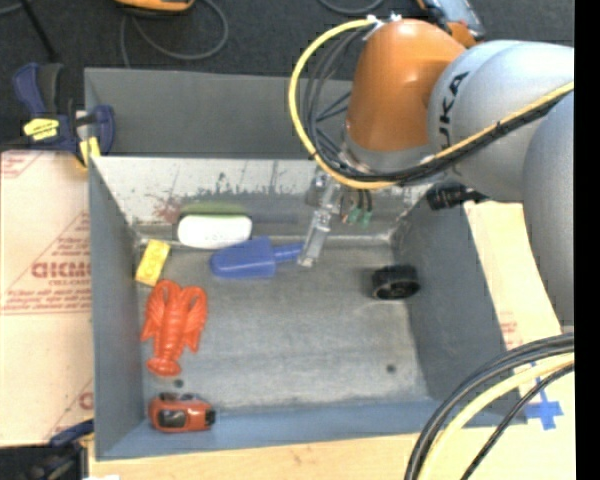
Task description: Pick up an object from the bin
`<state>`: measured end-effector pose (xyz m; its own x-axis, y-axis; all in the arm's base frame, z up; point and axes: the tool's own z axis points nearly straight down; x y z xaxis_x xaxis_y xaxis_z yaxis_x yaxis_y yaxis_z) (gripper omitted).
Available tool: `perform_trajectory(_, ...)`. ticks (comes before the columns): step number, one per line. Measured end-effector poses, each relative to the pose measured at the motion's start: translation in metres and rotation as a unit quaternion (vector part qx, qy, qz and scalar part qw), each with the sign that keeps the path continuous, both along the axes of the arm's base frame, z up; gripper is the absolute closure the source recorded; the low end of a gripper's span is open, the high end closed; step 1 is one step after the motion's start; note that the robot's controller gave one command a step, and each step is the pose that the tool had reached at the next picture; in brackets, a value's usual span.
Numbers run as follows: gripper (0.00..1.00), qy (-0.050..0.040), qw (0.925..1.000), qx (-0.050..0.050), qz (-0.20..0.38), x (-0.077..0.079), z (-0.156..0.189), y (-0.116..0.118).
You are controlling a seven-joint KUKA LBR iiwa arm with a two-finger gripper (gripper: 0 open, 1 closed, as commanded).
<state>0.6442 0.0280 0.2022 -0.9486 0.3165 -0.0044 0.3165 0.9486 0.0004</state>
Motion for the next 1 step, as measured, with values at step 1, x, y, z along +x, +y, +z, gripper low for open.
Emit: perform_trajectory(1,0.0,0.0,1.0,0.0,0.0,0.0,0.0,-0.0001)
